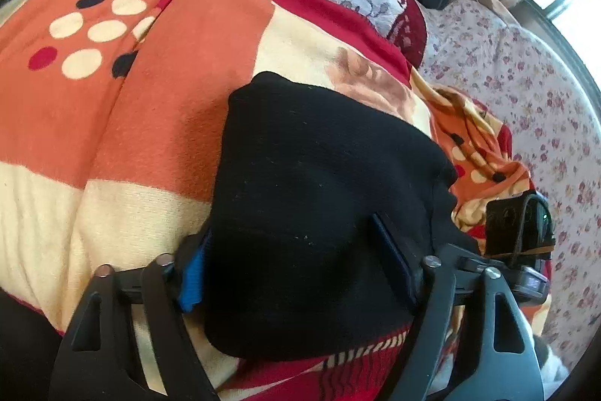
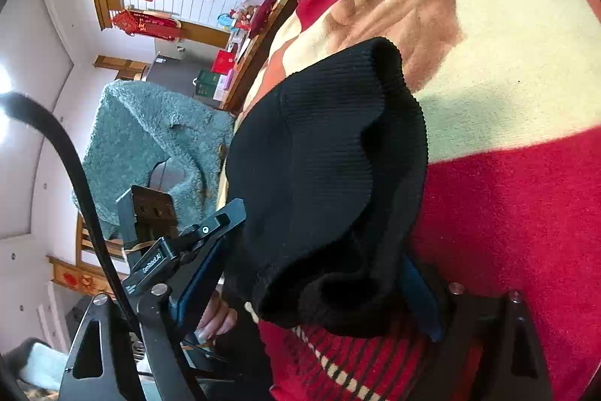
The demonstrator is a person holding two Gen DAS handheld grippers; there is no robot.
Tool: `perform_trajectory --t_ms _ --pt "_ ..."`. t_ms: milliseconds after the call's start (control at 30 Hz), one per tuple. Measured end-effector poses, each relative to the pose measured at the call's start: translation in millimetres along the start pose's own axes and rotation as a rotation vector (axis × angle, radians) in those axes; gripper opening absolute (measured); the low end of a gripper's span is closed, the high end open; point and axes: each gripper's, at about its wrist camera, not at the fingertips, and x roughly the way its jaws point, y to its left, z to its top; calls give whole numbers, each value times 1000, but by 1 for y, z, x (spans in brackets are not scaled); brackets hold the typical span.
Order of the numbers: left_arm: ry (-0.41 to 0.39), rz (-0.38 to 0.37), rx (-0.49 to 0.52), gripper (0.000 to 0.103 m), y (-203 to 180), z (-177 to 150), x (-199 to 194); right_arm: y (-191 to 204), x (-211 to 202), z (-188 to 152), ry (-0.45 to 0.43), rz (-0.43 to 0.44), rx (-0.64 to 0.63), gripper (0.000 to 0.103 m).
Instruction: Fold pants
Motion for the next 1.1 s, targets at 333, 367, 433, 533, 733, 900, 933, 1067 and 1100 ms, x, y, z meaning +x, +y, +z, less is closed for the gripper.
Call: perform_trajectory --t_ms 333,367,433,533,733,900,933,1067,1100 --pt "-107 31 125 42 -38 8 -39 48 -17 1 -31 -121 -211 44" --pt "-111 14 130 42 -43 13 -42 55 -23 5 -51 -129 -230 44" --pt "-112 -17 128 42 -50 24 -42 60 -35 13 -83 -137 -247 44" --pt "-121 -38 155 42 -68 43 -37 63 -55 30 -135 -157 -261 44" --pt "-138 -25 197 42 -95 76 -11 61 -67 65 -194 -223 -268 44" --pt "-86 19 175 42 -90 81 31 36 -62 92 -186 -267 -233 44" --pt "-68 39 171 42 -87 79 42 28 -58 95 -176 -280 -218 44" --pt "-60 114 131 66 -67 65 73 -16 -26 99 -100 -385 -178 61" --pt "-75 122 133 72 -66 64 70 -21 -29 97 -127 -352 -178 61"
